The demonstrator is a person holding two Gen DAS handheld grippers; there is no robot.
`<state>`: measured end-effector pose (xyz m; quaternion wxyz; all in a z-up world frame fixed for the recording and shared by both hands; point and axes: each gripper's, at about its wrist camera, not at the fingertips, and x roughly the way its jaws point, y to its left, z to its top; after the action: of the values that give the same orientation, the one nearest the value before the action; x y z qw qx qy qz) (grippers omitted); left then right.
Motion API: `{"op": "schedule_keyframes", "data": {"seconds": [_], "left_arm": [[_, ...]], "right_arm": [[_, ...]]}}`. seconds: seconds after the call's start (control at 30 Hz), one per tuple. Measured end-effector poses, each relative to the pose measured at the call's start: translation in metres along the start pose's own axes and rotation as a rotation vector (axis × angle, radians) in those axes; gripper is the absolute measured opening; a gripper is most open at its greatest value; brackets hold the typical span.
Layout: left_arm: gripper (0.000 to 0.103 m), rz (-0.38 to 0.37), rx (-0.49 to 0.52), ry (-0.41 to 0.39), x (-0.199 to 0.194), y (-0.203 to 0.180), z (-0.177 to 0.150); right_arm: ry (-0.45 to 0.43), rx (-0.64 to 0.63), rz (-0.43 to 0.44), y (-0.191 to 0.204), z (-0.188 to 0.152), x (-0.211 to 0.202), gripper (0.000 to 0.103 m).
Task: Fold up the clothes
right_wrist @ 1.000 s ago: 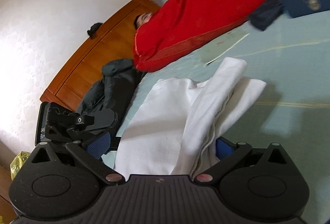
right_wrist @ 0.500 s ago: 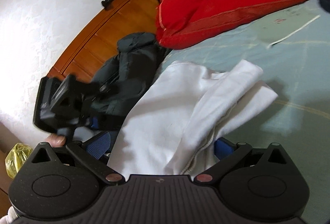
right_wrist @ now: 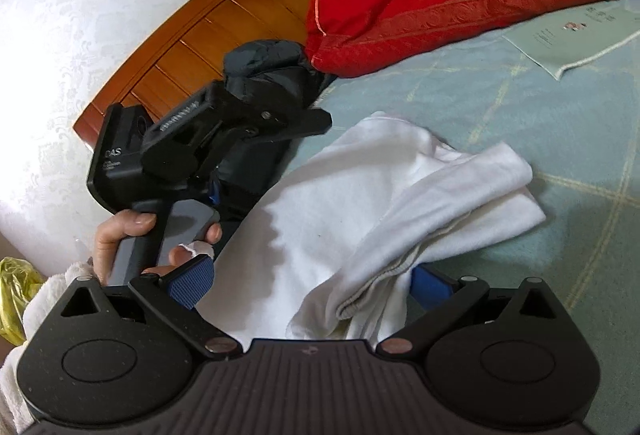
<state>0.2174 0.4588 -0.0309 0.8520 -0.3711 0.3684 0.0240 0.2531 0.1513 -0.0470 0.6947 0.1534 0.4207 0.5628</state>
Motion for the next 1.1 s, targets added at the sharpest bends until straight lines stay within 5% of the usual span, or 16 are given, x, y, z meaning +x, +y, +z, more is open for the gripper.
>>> {"op": "schedule_keyframes", "data": {"seconds": [0.13, 0.27, 0.37, 0.47, 0.57, 0.9, 1.1], "left_arm": [[0.101, 0.059, -0.009, -0.032, 0.001, 0.010, 0.001], [0.101, 0.186, 0.062, -0.189, -0.025, 0.002, -0.002], [0.102, 0.133, 0.083, -0.188, -0.040, -0.006, -0.014], [0.102, 0.079, 0.140, -0.149, -0.044, -0.019, -0.038], [0.102, 0.052, 0.206, -0.128, -0.046, -0.032, -0.070], [0.102, 0.084, 0.342, -0.102, -0.059, -0.048, -0.135], [0.102, 0.147, 0.355, -0.115, -0.071, -0.046, -0.147]], "right_arm": [[0.007, 0.040, 0.010, -0.011, -0.001, 0.001, 0.103], [0.028, 0.179, 0.025, -0.039, -0.005, -0.004, 0.103], [0.016, 0.314, -0.002, -0.067, -0.010, -0.015, 0.103], [-0.021, 0.430, 0.060, -0.086, -0.008, -0.019, 0.103], [-0.037, 0.454, 0.059, -0.090, 0.000, -0.012, 0.103], [-0.082, 0.268, 0.035, -0.080, 0.052, -0.012, 0.103], [-0.082, -0.098, -0.207, -0.050, 0.055, -0.037, 0.103]]}}
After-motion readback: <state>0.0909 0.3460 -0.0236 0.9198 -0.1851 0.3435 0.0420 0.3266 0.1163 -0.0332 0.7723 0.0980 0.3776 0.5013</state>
